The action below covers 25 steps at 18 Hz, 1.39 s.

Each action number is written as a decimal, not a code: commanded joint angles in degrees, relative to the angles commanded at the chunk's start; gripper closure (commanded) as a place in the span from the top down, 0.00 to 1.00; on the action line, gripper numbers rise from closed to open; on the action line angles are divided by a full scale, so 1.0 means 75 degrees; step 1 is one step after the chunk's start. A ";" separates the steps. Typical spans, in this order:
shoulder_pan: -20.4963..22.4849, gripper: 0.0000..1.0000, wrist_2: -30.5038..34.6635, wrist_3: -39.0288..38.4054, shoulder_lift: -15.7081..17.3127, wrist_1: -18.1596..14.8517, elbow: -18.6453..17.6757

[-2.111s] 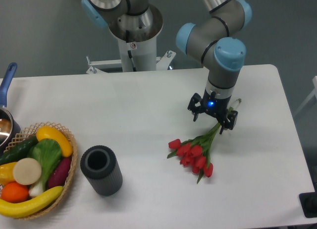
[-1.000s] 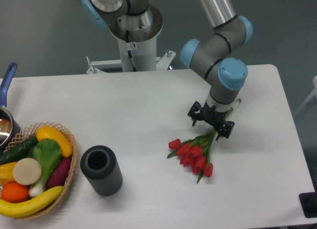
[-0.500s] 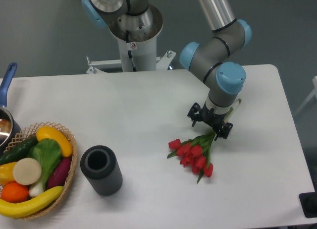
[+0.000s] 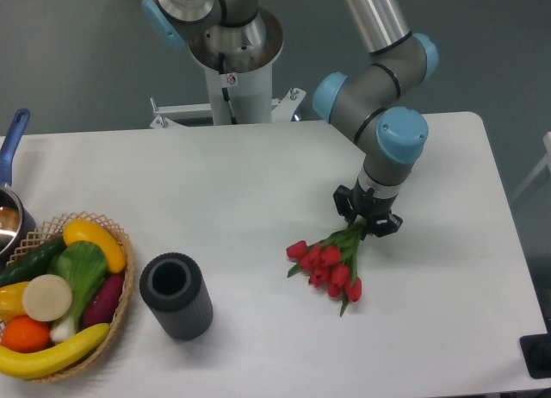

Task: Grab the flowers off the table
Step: 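Lower the gripper onto the stems and close it, then lift the grasped tulip bouquet up off the table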

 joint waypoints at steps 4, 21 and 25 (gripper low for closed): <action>0.0000 0.16 -0.0012 -0.0012 0.0035 0.0000 0.0000; 0.0246 0.18 -0.2610 0.0000 0.1569 0.0000 0.0105; 0.0550 0.18 -0.4331 -0.0186 0.2026 0.0000 0.0012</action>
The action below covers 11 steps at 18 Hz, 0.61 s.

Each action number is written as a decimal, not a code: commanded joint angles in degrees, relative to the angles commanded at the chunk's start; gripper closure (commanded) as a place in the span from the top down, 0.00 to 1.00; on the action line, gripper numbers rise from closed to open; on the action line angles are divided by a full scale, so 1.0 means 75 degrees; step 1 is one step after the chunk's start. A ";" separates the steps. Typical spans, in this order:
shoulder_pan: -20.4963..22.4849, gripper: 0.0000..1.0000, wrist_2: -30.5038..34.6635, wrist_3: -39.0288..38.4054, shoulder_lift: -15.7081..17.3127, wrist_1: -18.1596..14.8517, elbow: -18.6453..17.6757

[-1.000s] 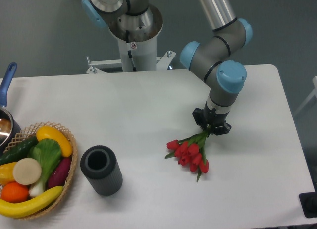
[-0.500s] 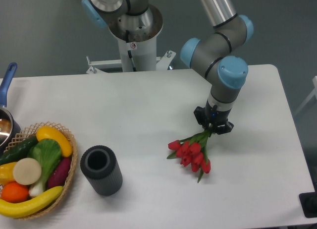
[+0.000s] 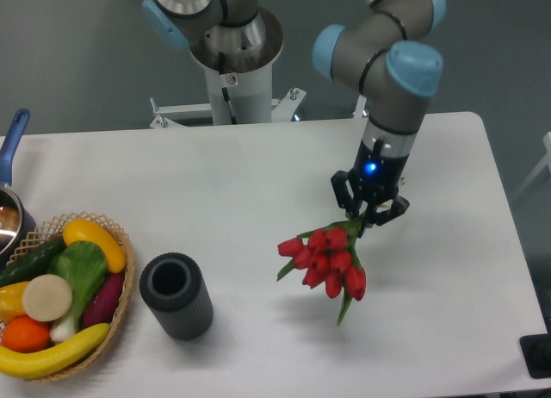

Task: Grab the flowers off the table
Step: 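Lift the grasped tulip bouquet up off the table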

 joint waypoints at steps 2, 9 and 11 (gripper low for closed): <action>0.0071 0.18 -0.0716 -0.0200 0.0047 0.0000 0.0058; 0.0551 0.19 -0.2547 -0.0669 0.0282 0.0000 0.0082; 0.0692 0.19 -0.2816 -0.0681 0.0306 0.0000 0.0094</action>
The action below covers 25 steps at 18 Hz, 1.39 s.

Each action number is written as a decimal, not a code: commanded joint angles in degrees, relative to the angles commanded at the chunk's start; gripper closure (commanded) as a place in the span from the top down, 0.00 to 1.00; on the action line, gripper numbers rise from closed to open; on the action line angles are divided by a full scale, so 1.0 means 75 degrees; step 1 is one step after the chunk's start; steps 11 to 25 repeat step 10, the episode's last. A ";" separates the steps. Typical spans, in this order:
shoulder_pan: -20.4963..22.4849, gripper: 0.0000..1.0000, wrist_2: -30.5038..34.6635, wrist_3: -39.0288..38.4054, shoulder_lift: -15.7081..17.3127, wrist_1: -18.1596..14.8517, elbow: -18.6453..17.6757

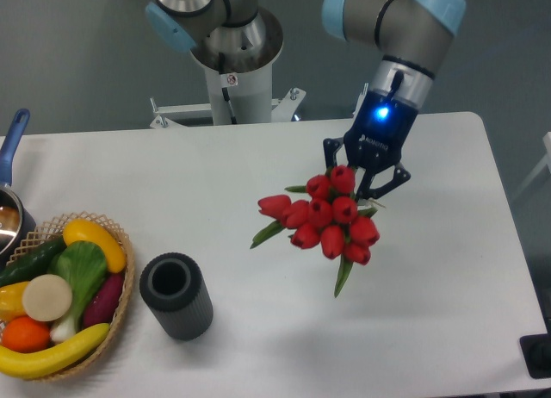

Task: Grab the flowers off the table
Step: 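Lift the grasped tulip bouquet up off the table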

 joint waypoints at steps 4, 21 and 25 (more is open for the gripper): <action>0.0281 0.20 -0.0785 -0.0012 -0.0035 0.0000 0.0000; 0.0341 0.20 -0.0974 0.0000 -0.0035 0.0000 -0.0035; 0.0341 0.20 -0.0974 0.0000 -0.0035 0.0000 -0.0035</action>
